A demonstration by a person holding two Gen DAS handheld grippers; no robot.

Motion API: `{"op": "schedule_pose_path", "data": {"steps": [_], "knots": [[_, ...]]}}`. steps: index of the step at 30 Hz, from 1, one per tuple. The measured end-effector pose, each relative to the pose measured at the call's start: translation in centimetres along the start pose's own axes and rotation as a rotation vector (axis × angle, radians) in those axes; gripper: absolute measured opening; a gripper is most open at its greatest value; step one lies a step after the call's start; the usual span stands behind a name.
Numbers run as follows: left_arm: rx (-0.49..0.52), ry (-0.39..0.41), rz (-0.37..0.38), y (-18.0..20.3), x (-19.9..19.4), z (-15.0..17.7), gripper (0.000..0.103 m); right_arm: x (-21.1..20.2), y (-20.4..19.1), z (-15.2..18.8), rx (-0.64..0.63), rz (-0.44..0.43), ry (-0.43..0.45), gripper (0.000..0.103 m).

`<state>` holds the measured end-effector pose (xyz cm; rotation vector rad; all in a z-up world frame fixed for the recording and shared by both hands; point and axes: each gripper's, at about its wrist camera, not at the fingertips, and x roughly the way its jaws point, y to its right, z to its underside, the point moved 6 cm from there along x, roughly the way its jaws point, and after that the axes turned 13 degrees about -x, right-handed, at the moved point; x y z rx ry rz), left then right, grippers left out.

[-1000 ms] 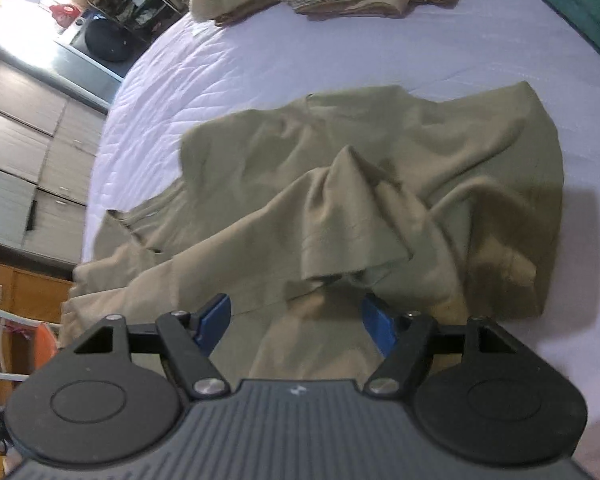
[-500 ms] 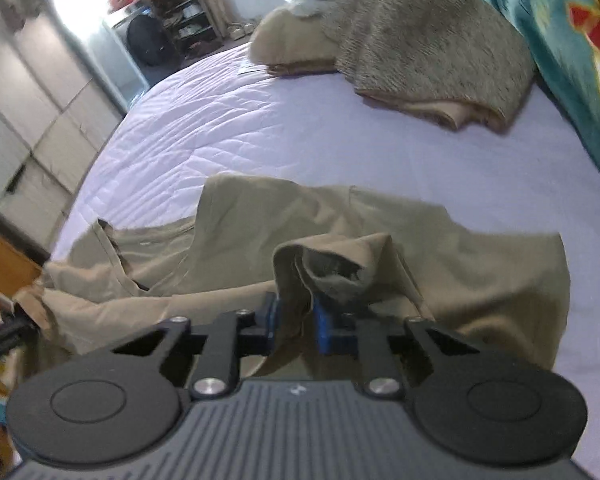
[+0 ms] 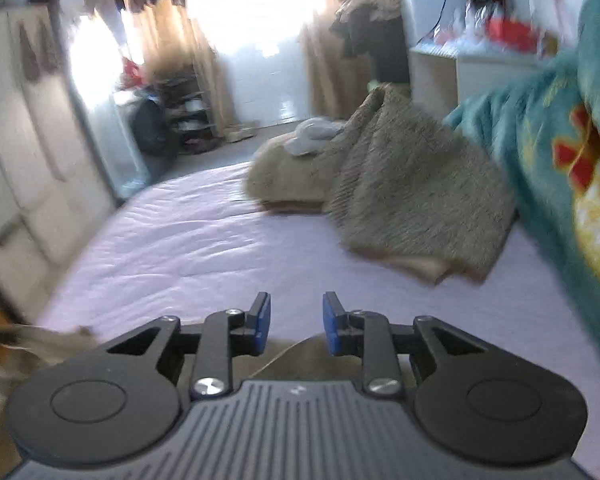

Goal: Fold clothes
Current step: 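Release the folded hem with both grippers and withdraw them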

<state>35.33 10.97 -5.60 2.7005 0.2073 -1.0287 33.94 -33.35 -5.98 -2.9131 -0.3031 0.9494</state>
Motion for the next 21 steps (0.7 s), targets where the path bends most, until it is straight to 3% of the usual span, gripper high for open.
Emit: {"op": "schedule_pose_path", "data": {"steps": [4, 6, 8, 12, 15, 18, 21], "knots": [[0.126, -0.036, 0.085, 3.2, -1.2, 2.9, 0.023, 0.5, -3.2, 2.7, -0.131, -0.161, -0.171, 0.034], [0.195, -0.105, 0.125, 4.9, 0.0, 4.9, 0.023, 1.6, -4.6, 4.4, -0.181, -0.225, -0.258, 0.038], [0.223, -0.140, 0.121, 5.5, 1.7, 5.7, 0.025, 3.3, -5.2, 6.0, -0.208, -0.236, -0.335, 0.038], [0.176, -0.123, 0.063, 4.2, 2.7, 4.6, 0.025, 6.4, -3.3, 6.3, -0.135, -0.169, -0.357, 0.038], [0.109, -0.083, 0.007, 2.5, 2.8, 2.9, 0.025, 7.5, -1.7, 4.3, -0.068, -0.120, -0.262, 0.038], [0.043, -0.044, -0.049, 0.8, 2.8, 1.3, 0.025, 6.6, -0.5, 2.2, -0.160, 0.099, -0.115, 0.048], [-0.023, -0.005, -0.105, -0.9, 2.9, -0.3, 0.025, 4.5, 0.5, 1.8, -0.121, 0.172, -0.133, 0.054]]}}
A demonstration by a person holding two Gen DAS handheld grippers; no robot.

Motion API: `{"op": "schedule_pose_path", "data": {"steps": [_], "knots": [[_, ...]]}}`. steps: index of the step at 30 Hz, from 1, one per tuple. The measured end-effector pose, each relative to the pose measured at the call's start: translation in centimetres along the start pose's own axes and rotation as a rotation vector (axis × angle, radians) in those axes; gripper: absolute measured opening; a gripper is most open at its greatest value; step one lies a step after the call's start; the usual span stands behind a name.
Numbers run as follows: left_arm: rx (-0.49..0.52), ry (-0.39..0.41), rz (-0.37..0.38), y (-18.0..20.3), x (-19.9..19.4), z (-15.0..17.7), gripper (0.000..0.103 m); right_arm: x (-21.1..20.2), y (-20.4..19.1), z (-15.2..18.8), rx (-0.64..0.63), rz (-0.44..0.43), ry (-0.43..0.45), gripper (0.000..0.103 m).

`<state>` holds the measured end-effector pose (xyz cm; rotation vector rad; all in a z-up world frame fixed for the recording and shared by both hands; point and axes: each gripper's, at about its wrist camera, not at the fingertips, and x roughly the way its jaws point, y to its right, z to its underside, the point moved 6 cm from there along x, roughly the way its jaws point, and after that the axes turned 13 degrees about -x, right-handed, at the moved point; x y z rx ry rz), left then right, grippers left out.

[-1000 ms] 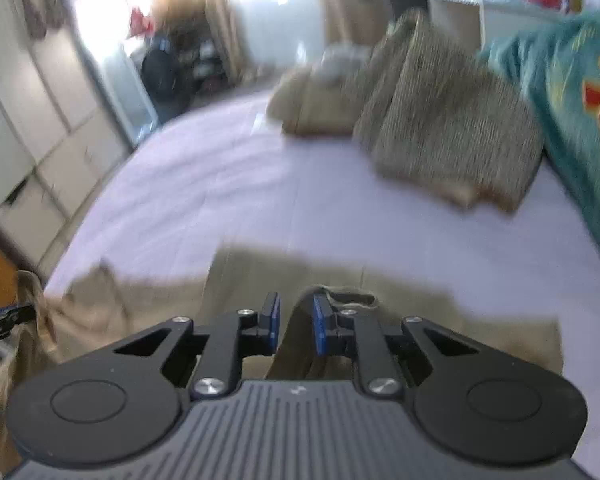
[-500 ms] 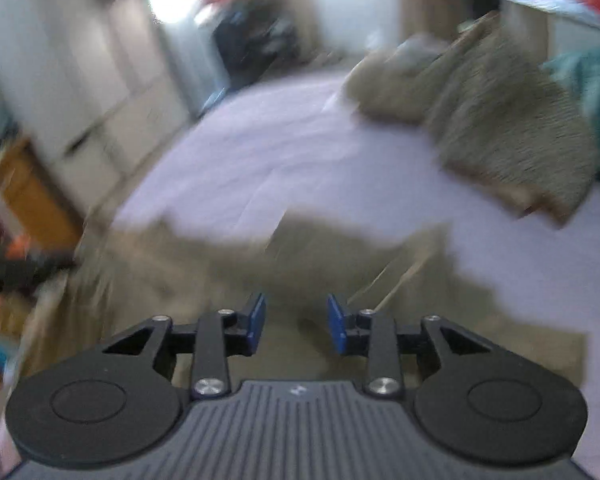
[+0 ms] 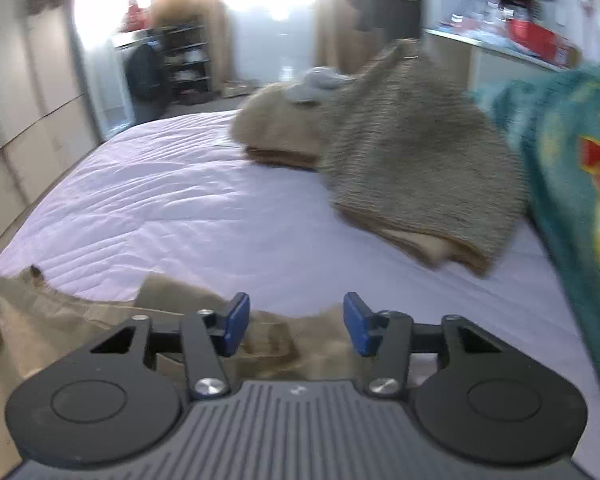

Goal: Fold clothes
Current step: 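Release the folded hem with both grippers and withdraw them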

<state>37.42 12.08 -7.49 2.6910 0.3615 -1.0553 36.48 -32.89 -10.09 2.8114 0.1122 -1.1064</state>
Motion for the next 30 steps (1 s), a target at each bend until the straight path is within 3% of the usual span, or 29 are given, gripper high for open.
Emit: {"op": "schedule_pose_path", "data": {"steps": [6, 11, 13, 18, 26, 30], "knots": [[0.096, 0.001, -0.021, -1.7, -10.1, 5.2, 0.025, -5.6, 0.3, 5.0, 0.008, -0.061, -0.218, 0.055], [0.075, -0.070, -0.010, -4.1, -15.6, 12.3, 0.025, -11.3, -1.1, 11.5, -0.102, -0.064, -0.239, 0.056], [0.055, -0.061, -0.015, -5.0, -15.9, 13.2, 0.025, -12.2, -1.7, 13.4, -0.129, -0.079, -0.215, 0.056], [0.005, -0.030, -0.029, -7.1, -16.2, 14.9, 0.031, -11.1, -1.2, 14.4, -0.045, -0.118, -0.145, 0.056], [0.001, -0.005, -0.085, -7.2, -14.8, 16.6, 0.038, -8.6, -1.8, 16.4, -0.042, -0.174, -0.158, 0.060], [-0.002, 0.000, 0.034, -6.7, -15.9, 16.7, 0.040, -8.7, -3.4, 16.5, -0.079, -0.218, -0.152, 0.076]]}}
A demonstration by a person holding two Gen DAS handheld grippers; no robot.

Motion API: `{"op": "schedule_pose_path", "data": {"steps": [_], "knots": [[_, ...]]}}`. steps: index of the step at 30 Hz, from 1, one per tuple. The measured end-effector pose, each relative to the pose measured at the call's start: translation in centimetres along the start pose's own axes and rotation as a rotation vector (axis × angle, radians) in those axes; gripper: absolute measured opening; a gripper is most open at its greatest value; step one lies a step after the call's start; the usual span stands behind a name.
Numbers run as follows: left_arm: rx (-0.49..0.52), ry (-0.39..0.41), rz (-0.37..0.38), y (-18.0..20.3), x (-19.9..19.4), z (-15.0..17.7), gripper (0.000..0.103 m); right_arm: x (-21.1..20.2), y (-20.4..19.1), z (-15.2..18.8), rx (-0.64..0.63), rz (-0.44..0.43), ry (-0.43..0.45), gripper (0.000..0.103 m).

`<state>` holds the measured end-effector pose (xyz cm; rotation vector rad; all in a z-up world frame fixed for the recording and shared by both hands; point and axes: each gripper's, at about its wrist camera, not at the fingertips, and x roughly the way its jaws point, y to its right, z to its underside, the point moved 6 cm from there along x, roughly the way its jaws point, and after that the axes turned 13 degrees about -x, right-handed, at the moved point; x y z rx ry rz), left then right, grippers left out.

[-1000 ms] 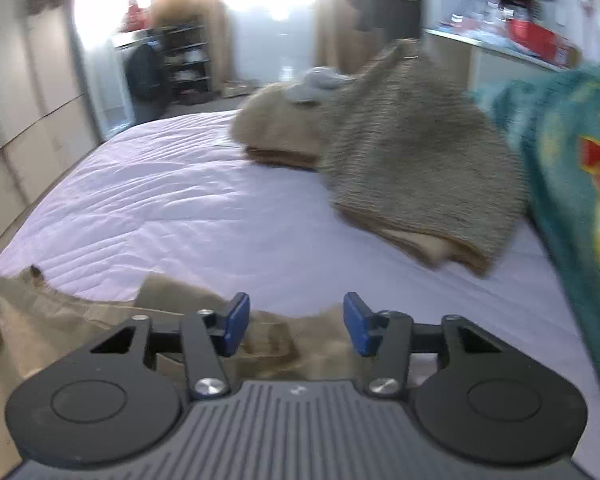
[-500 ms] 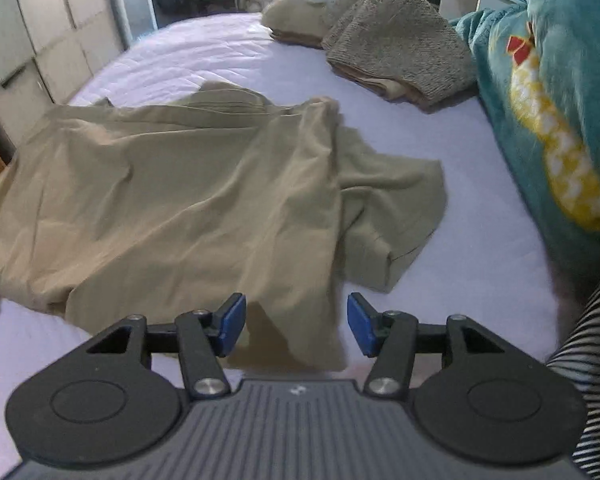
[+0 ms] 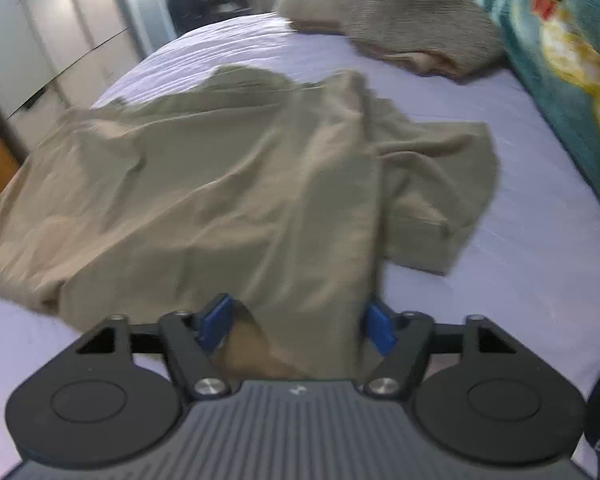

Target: Fold clothes

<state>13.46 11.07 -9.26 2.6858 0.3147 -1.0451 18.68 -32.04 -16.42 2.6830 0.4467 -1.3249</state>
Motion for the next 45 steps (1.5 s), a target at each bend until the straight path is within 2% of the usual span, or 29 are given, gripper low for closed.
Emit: {"op": "schedule_pose_path", "data": {"steps": [2, 5, 8, 10, 12, 13, 18, 20, 21, 22, 23, 24, 25, 26, 33, 36, 40, 42, 45], "knots": [[0.018, -0.010, 0.054, 0.5, 0.2, 0.3, 0.044, 0.1, -0.5, -0.1, -0.011, -0.022, -0.002, 0.086], [0.045, -0.040, 0.003, 0.7, 2.6, 1.0, 0.052, 0.7, -0.6, -0.2, -0.005, -0.029, -0.012, 0.096], [-0.014, -0.057, -0.023, 0.3, 3.8, 1.5, 0.056, 1.3, -1.3, -0.2, -0.030, -0.016, -0.034, 0.103], [-0.040, -0.055, -0.036, 0.2, 3.6, 1.3, 0.057, 1.7, -1.9, -0.3, -0.062, 0.018, -0.051, 0.103], [-0.023, -0.035, -0.063, 0.1, 3.1, 1.1, 0.061, 2.0, -2.2, -0.4, -0.082, 0.042, -0.067, 0.103], [-0.025, -0.034, -0.068, -0.1, 3.1, 1.2, 0.065, 2.0, -2.2, -0.4, -0.084, 0.042, -0.070, 0.103], [-0.063, -0.046, -0.045, -0.3, 4.4, 1.7, 0.066, 1.6, -1.7, -0.1, -0.065, 0.021, -0.055, 0.102], [-0.072, -0.050, -0.021, -0.1, 4.5, 1.5, 0.061, 1.4, -1.7, -0.1, -0.072, 0.042, -0.062, 0.091], [-0.076, -0.053, -0.009, 0.0, 4.6, 1.4, 0.052, 1.2, -1.6, -0.2, -0.072, 0.050, -0.065, 0.086], [-0.070, -0.052, -0.003, 0.1, 4.4, 1.4, 0.034, 0.9, -1.4, -0.2, -0.062, 0.056, -0.064, 0.071], [-0.064, -0.054, 0.019, 0.3, 4.1, 1.3, 0.025, 0.5, -1.0, -0.2, -0.038, 0.051, -0.064, 0.051], [-0.067, -0.059, 0.040, 0.5, 3.9, 1.3, 0.016, 0.1, -0.6, -0.1, -0.010, 0.035, -0.067, 0.042], [-0.069, -0.064, 0.051, 0.7, 3.8, 1.3, 0.012, -0.2, -0.2, -0.1, 0.019, 0.020, -0.070, 0.020], [-0.078, -0.066, 0.059, 0.7, 3.8, 1.2, 0.011, -0.5, 0.0, 0.0, 0.036, 0.009, -0.075, 0.013], [-0.175, -0.056, 0.112, -1.4, 2.0, -0.6, 0.010, -2.8, -0.4, 0.1, -0.012, 0.002, -0.170, 0.006], [-0.140, -0.036, 0.125, -1.7, 0.5, -2.2, 0.010, -3.9, -0.8, 0.0, -0.042, 0.004, -0.216, 0.006], [-0.122, -0.098, 0.146, -2.2, -1.6, -2.8, 0.010, -5.5, -1.2, -0.2, -0.083, 0.006, -0.278, 0.005], [-0.111, -0.154, 0.141, -2.9, -2.3, -1.6, 0.010, -5.9, -1.5, 1.2, -0.110, -0.010, -0.350, 0.005], [-0.082, -0.228, 0.091, -4.2, -2.8, 1.4, 0.011, -6.0, -2.0, 4.4, -0.167, -0.007, -0.459, 0.003]]}}
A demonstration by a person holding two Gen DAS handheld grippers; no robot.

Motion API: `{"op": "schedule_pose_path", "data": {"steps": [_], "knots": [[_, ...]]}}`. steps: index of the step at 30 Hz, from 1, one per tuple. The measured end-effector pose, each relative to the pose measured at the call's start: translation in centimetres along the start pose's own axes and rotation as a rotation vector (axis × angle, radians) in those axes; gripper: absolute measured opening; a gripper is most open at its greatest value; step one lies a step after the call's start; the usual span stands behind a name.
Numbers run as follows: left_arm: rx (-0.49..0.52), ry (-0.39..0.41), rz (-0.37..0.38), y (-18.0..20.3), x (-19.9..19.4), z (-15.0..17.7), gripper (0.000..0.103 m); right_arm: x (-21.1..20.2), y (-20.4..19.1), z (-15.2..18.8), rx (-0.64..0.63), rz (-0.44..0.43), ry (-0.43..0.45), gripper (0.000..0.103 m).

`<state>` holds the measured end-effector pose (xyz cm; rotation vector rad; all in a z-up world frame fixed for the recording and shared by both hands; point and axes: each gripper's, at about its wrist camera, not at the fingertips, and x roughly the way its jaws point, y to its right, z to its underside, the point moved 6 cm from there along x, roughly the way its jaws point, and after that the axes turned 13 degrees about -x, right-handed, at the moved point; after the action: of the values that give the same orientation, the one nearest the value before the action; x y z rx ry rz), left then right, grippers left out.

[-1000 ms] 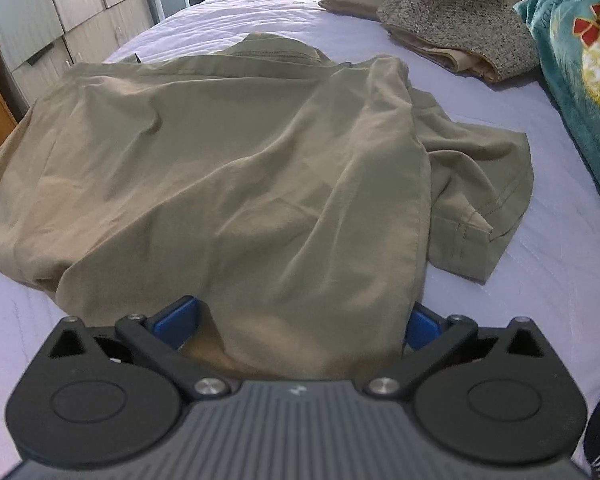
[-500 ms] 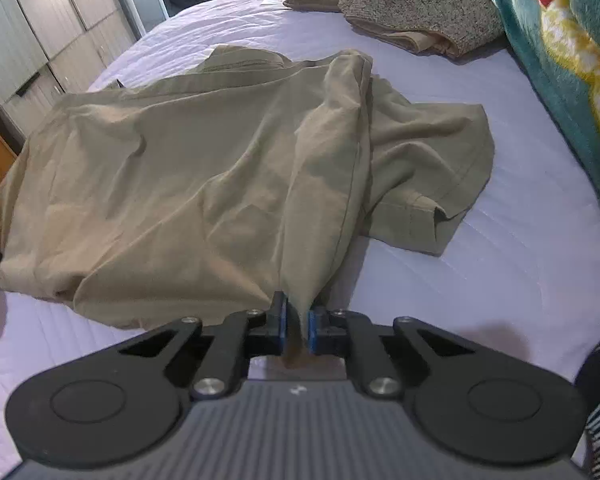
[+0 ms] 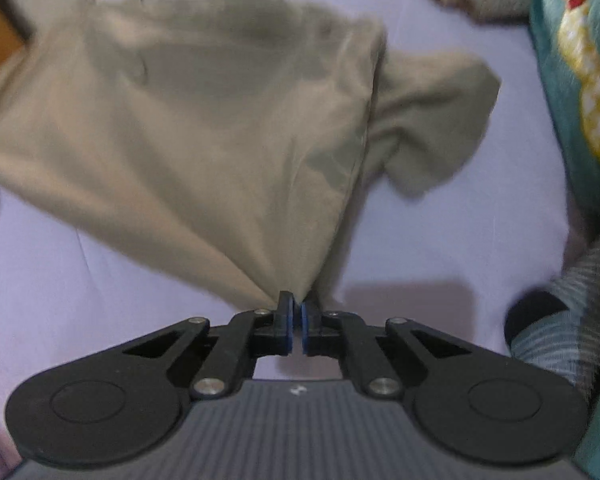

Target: Fold clothes

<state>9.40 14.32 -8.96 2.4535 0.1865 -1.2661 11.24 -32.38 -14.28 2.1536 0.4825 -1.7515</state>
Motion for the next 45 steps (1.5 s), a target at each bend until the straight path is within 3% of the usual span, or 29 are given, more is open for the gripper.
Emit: {"op": "schedule_pose_path", "data": {"steps": [3, 5, 7, 9, 11, 13, 15, 18, 19, 20, 22, 24, 25, 27, 28, 29, 32, 36, 39, 40, 41, 43, 45], "knots": [[0.029, -0.057, -0.081, -1.8, 0.7, 2.4, 0.009, 1.6, -0.3, 2.8, -0.012, 0.008, -0.088, 0.001], [0.030, -0.066, -0.133, -3.2, 0.8, 3.0, 0.009, 1.1, 0.4, 3.1, 0.035, -0.014, -0.032, 0.001], [-0.011, -0.006, -0.102, -2.9, -0.5, 1.8, 0.009, 0.3, 1.0, 2.8, 0.085, -0.037, 0.042, 0.005], [-0.024, 0.077, -0.038, -1.3, -2.3, 0.0, 0.009, 0.5, 0.7, 2.5, 0.088, -0.036, 0.053, 0.022], [-0.017, 0.134, 0.043, 1.1, -3.4, -1.5, 0.010, 0.7, 0.4, 2.1, 0.091, -0.036, 0.065, 0.079], [0.018, 0.154, 0.147, 4.6, -3.4, -2.4, 0.013, 0.9, 0.1, 1.7, 0.094, -0.035, 0.076, 0.090], [0.084, 0.145, 0.180, 8.0, -1.3, -2.1, 0.019, 1.1, -0.2, 1.3, 0.097, -0.034, 0.087, 0.088], [0.135, 0.092, 0.127, 10.2, 3.8, -1.0, 0.019, 1.5, -0.6, 0.8, 0.101, -0.033, 0.104, 0.067], [0.142, 0.069, 0.103, 10.1, 5.3, -0.6, 0.019, 1.6, -0.7, 0.6, 0.102, -0.033, 0.110, 0.037], [0.151, 0.056, 0.078, 9.8, 6.3, -0.1, 0.019, 1.7, -0.9, 0.4, 0.104, -0.032, 0.116, 0.021], [0.172, 0.033, 0.027, 9.0, 8.2, 1.0, 0.018, 0.6, 0.7, 0.1, 0.160, -0.045, 0.176, 0.021], [0.202, 0.034, 0.011, 9.4, 7.5, 1.1, 0.019, -1.1, 3.0, -0.2, 0.234, -0.062, 0.255, 0.022], [0.208, 0.039, 0.013, 9.6, 7.0, 0.9, 0.019, -1.9, 4.2, -0.4, 0.271, -0.070, 0.294, 0.029], [0.186, 0.073, 0.039, 10.0, 5.9, 0.1, 0.019, -3.6, 6.7, -0.8, 0.345, -0.067, 0.381, 0.055], [0.173, 0.092, 0.053, 10.3, 5.4, -0.3, 0.019, -4.0, 8.1, -1.2, 0.385, -0.038, 0.427, 0.076], [0.160, 0.110, 0.067, 10.5, 4.9, -0.8, 0.019, -3.9, 9.6, -1.6, 0.427, -0.015, 0.461, 0.088], [0.153, 0.114, 0.070, 11.6, 6.1, -1.0, 0.020, -2.2, 12.7, -2.6, 0.532, 0.001, 0.512, 0.089], [0.173, 0.041, 0.012, 12.1, 9.7, 0.4, 0.041, 2.2, 13.9, -3.6, 0.612, -0.083, 0.503, 0.088], [0.250, 0.096, -0.017, 12.8, 9.7, 1.5, 0.042, 3.8, 12.8, -4.1, 0.566, -0.005, 0.479, 0.082], [0.264, 0.102, -0.024, 13.0, 9.7, 1.7, 0.042, 3.7, 12.6, -4.3, 0.548, 0.023, 0.475, 0.075], [0.263, 0.104, -0.023, 12.9, 9.7, 1.6, 0.043, 3.5, 12.5, -4.4, 0.542, 0.031, 0.479, 0.053], [0.236, 0.103, -0.005, 12.6, 9.6, 1.5, 0.043, 2.9, 12.5, -4.4, 0.554, -0.010, 0.502, 0.021], [0.236, 0.106, 0.009, 12.4, 9.6, 1.4, 0.044, 2.5, 11.7, -4.7, 0.546, -0.028, 0.507, 0.012]]}}
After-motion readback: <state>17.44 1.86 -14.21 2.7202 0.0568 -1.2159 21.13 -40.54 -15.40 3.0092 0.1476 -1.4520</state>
